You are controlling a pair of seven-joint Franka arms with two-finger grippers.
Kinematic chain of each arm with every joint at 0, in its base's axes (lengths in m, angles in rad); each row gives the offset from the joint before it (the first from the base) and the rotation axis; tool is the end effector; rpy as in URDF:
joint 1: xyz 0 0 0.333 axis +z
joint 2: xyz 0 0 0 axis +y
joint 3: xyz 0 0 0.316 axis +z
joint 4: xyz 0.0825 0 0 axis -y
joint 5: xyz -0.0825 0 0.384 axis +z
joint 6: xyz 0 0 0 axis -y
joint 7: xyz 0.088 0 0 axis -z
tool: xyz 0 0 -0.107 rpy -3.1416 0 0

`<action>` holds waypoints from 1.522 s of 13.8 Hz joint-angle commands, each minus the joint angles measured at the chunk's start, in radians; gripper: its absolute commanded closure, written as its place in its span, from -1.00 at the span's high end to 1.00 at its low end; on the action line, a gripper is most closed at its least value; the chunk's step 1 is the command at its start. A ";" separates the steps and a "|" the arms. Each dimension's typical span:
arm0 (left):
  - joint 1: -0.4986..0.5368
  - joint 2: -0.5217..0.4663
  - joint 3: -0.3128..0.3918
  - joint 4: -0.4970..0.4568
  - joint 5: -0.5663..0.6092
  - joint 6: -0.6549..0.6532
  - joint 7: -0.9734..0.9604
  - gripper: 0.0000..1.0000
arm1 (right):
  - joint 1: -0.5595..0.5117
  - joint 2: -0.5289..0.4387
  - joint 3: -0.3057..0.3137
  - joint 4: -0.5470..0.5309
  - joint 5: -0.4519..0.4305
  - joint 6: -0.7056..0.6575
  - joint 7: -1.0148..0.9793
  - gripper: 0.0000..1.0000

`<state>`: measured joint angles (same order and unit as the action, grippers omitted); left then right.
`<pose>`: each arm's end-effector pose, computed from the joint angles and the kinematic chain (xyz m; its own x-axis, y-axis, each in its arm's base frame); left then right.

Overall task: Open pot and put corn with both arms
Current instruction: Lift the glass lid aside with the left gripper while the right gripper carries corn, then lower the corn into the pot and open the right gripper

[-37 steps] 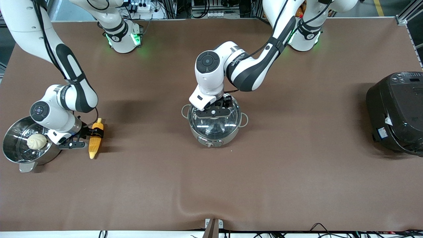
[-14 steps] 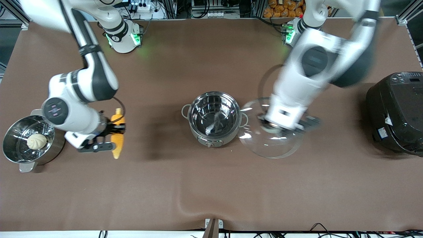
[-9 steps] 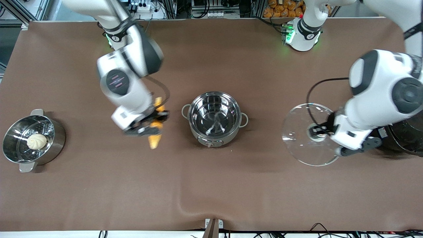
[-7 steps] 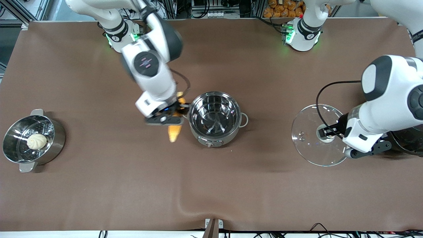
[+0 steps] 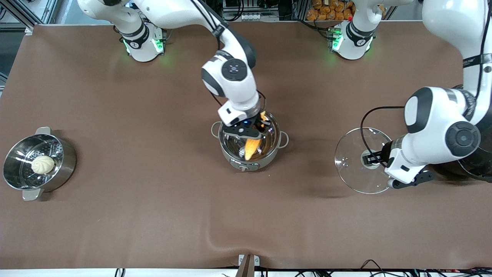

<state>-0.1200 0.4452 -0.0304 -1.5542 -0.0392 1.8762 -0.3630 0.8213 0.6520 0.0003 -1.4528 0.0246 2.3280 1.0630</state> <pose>0.6607 -0.1005 0.3813 0.9654 0.2247 -0.1323 0.2270 -0.9739 0.0019 0.5033 0.5416 0.3248 0.9611 -0.2614 0.0889 -0.2394 -0.9493 -0.2036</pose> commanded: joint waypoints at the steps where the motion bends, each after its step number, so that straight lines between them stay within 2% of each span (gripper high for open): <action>1: -0.001 -0.088 -0.005 -0.153 0.010 0.104 0.015 -1.00 | 0.015 0.011 -0.014 0.046 -0.018 -0.030 0.020 0.04; 2: -0.003 -0.106 -0.006 -0.209 0.030 0.150 0.015 -1.00 | 0.013 0.009 -0.014 0.035 -0.037 -0.044 0.017 0.32; 3: -0.003 -0.134 -0.006 -0.269 0.035 0.200 0.015 -1.00 | 0.004 0.006 -0.016 0.023 -0.070 -0.065 -0.012 0.49; 4: -0.003 -0.161 -0.008 -0.340 0.036 0.266 0.015 -1.00 | -0.008 0.006 -0.016 0.017 -0.084 -0.094 -0.071 0.52; 6: -0.007 -0.197 -0.008 -0.462 0.038 0.400 0.013 -1.00 | -0.036 0.000 -0.016 0.020 -0.084 -0.146 -0.133 1.00; 8: -0.009 -0.186 -0.008 -0.524 0.039 0.498 0.010 -1.00 | -0.065 -0.044 -0.017 0.022 -0.084 -0.209 -0.181 1.00; 11: -0.006 -0.116 -0.006 -0.523 0.062 0.569 0.007 -1.00 | -0.175 -0.164 -0.017 0.023 -0.071 -0.396 -0.348 1.00; 12: -0.004 -0.102 -0.006 -0.523 0.085 0.598 -0.004 -1.00 | -0.226 -0.196 -0.017 0.020 -0.071 -0.424 -0.389 1.00; 14: -0.004 -0.074 -0.006 -0.518 0.090 0.652 -0.016 -1.00 | -0.333 -0.248 -0.016 0.017 -0.068 -0.467 -0.625 1.00; 17: 0.000 -0.045 -0.006 -0.511 0.090 0.684 -0.017 -1.00 | -0.468 -0.336 -0.016 0.019 -0.054 -0.558 -0.710 1.00; 18: 0.002 -0.042 -0.006 -0.509 0.088 0.684 -0.019 -0.32 | -0.497 -0.366 -0.017 0.019 -0.054 -0.584 -0.744 1.00; 19: 0.002 -0.042 -0.006 -0.509 0.088 0.684 -0.022 0.99 | -0.546 -0.389 -0.017 0.019 -0.054 -0.622 -0.783 1.00; 21: 0.000 -0.054 -0.005 -0.512 0.090 0.676 -0.024 1.00 | -0.599 -0.445 -0.023 0.000 -0.066 -0.718 -0.833 1.00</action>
<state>-0.1245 0.4125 -0.0335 -2.0694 0.0206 2.5561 -0.3624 0.2720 0.2826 -0.0388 -1.3990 -0.0387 1.6677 0.2703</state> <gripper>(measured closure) 0.344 0.000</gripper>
